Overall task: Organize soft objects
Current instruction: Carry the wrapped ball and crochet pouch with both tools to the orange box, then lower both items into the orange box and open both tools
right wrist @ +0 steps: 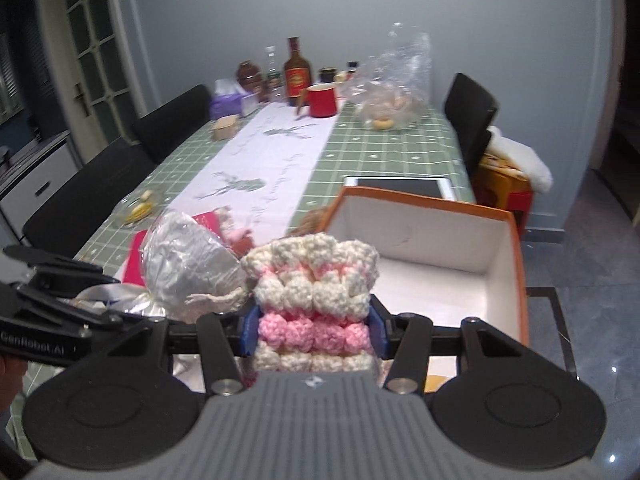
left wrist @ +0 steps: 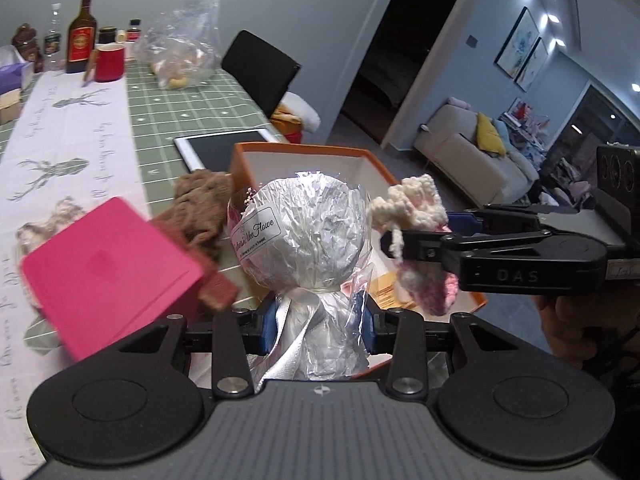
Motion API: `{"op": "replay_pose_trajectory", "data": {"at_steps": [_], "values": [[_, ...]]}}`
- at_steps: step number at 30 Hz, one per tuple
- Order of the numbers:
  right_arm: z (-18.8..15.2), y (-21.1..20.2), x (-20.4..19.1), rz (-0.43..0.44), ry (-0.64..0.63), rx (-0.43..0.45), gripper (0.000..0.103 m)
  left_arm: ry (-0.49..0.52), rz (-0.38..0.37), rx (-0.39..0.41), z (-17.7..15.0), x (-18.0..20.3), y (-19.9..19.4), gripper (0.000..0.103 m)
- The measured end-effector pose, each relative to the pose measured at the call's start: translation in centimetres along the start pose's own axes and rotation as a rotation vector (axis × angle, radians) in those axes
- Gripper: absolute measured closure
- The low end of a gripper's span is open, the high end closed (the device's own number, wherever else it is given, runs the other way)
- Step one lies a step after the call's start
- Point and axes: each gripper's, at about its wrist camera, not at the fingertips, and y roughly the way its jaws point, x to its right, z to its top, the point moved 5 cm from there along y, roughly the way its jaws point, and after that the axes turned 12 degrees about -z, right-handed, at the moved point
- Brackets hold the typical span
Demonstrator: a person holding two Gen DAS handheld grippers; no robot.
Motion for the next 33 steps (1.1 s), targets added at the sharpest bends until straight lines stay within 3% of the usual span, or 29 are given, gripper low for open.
{"op": "replay_pose_trajectory", "data": {"at_steps": [4, 10, 18, 28, 33], "values": [[-0.2, 0.0, 3.2, -0.082, 0.05, 0.003, 0.051, -0.007, -0.047, -0.006, 1.2, 1.4, 2.9, 0.058], [-1.7, 1.3, 6.1, -0.169, 0.07, -0.037, 0.051, 0.008, -0.054, -0.064, 1.4, 2.2, 6.9, 0.058], [-3.7, 4.3, 6.3, -0.196, 0.037, -0.133, 0.051, 0.041, -0.001, -0.15, -0.5, 2.0, 10.4, 0.058], [-4.9, 6.6, 5.7, -0.208, -0.016, -0.212, 0.051, 0.08, 0.064, -0.225, -1.2, 2.0, 11.3, 0.058], [-5.9, 8.1, 5.6, -0.214, -0.041, -0.271, 0.05, 0.156, 0.108, -0.311, -1.6, 2.9, 12.0, 0.058]]}}
